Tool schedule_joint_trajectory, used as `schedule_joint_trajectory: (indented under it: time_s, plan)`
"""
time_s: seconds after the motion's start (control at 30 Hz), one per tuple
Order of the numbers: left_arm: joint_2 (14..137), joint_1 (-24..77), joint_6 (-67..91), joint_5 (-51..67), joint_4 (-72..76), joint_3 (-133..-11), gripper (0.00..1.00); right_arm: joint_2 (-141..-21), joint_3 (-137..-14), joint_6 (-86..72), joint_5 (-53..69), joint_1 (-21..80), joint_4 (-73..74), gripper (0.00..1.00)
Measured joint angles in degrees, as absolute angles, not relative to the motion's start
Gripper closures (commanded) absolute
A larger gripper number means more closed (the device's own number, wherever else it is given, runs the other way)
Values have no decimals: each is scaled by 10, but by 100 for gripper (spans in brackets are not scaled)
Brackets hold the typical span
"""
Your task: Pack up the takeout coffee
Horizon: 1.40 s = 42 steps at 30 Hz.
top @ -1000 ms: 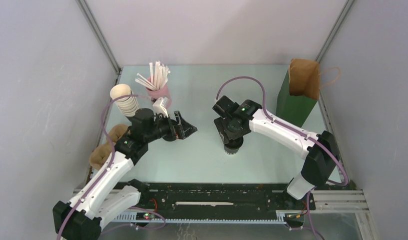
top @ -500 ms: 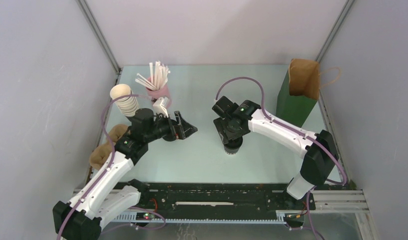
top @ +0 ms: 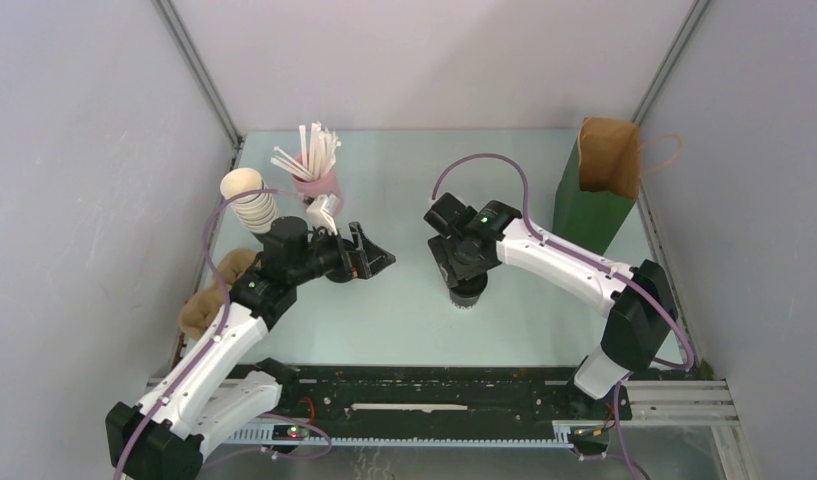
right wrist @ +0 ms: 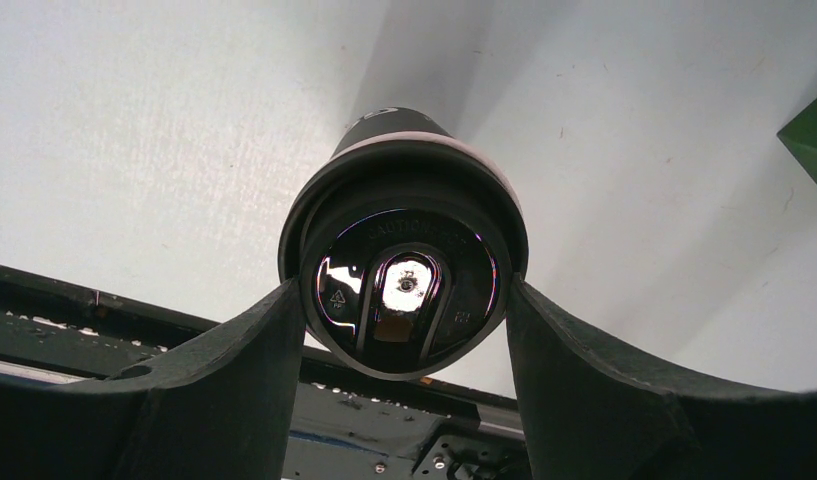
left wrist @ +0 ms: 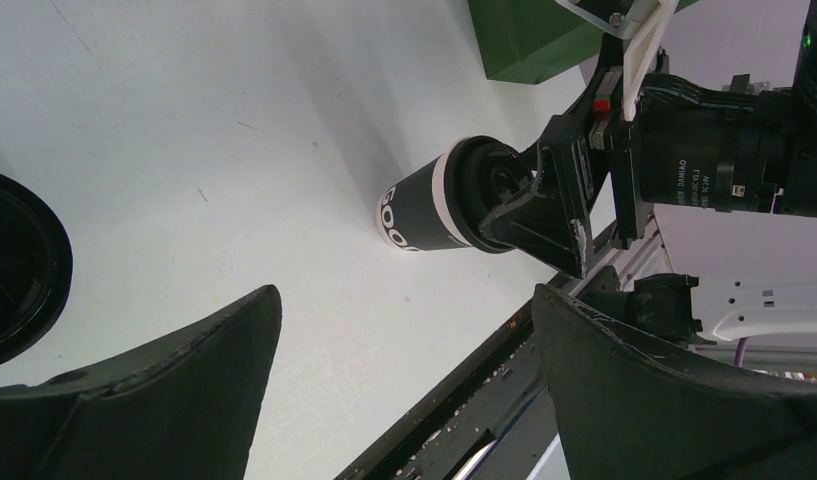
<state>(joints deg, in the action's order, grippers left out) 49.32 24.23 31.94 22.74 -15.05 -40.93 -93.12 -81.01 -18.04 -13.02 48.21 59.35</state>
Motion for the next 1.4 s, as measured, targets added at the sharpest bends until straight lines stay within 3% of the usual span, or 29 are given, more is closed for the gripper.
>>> schedule_joint_trajectory:
  time_s: [1.07, 1.23, 1.4]
  plan:
    - [540, 242, 365, 286, -80, -379, 3, -900, -810, -180, -116, 484, 601, 0]
    - [589, 244, 431, 316, -10, -362, 14, -873, -812, -181, -101, 482, 605, 3]
    - [658, 266, 506, 327, 86, -360, 29, -796, -790, -188, -31, 440, 581, 27]
